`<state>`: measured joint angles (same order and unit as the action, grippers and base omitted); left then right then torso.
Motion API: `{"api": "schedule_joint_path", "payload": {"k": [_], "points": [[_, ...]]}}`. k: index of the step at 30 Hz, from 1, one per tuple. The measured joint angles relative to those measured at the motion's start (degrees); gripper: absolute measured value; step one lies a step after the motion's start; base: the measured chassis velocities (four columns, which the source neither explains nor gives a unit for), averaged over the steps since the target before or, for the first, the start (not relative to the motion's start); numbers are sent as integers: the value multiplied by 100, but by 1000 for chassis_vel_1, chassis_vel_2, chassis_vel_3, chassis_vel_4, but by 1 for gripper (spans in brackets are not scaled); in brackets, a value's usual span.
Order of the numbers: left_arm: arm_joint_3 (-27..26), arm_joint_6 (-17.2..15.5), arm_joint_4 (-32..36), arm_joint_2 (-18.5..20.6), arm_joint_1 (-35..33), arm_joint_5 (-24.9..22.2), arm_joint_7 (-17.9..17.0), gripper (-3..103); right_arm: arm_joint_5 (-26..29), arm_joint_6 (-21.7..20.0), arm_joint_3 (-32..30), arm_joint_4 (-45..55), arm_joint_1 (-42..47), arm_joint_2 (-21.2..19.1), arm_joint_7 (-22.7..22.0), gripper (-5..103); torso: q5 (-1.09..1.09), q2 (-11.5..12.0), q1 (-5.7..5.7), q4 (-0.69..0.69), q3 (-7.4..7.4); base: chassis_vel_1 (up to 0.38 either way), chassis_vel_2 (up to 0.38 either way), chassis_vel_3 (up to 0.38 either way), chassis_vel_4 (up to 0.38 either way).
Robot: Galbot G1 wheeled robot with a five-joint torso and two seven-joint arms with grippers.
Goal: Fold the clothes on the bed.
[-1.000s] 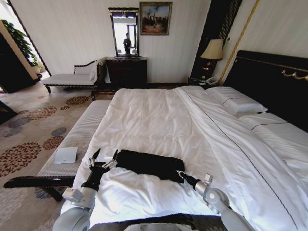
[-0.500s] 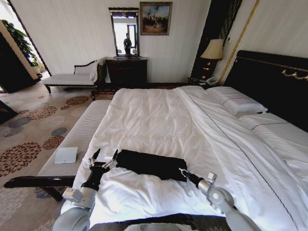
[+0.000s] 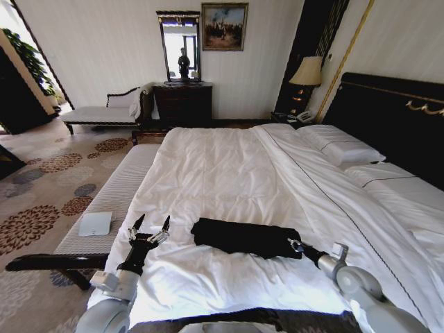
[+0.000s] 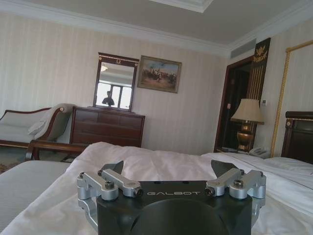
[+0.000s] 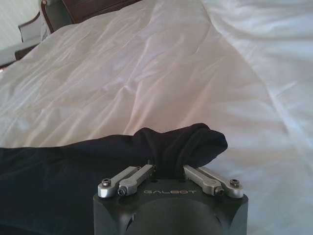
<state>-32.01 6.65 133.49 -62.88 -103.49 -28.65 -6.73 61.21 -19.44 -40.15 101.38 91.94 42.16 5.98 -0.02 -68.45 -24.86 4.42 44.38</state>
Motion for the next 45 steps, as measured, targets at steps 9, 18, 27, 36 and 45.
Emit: {"api": "schedule_joint_path", "payload": {"k": [9, 18, 27, 36, 45], "points": [[0, 0, 0, 0, 0, 0, 0, 100, -555, 383, 38, -609, -335, -856, 427, 6, -2, 0, 0, -3, 1, 0, 0, 0, 0], [0, -1, 0, 0, 0, 0, 0, 100, -371, 264, 282, 49, -455, -576, 143, 6, -2, 1, 0, -1, 0, 0, 0, 0, 0], [-1, -1, 0, 0, 0, 0, 1, 100, 897, -48, 772, 853, -927, 159, -577, 6, -3, 0, 0, -1, 0, 0, 0, 0, 0], [-1, -1, 0, 0, 0, 0, 0, 100, 1165, -1, 1658, 825, -1532, 787, -854, 6, -3, 1, 0, -2, 0, 0, 0, 0, 0], [-1, -1, 0, 0, 0, 0, 0, 100, 1199, 56, 2262, 372, -2156, 1287, -1031, 6, -3, 1, 0, -3, 0, 0, 0, 0, 0]]}}
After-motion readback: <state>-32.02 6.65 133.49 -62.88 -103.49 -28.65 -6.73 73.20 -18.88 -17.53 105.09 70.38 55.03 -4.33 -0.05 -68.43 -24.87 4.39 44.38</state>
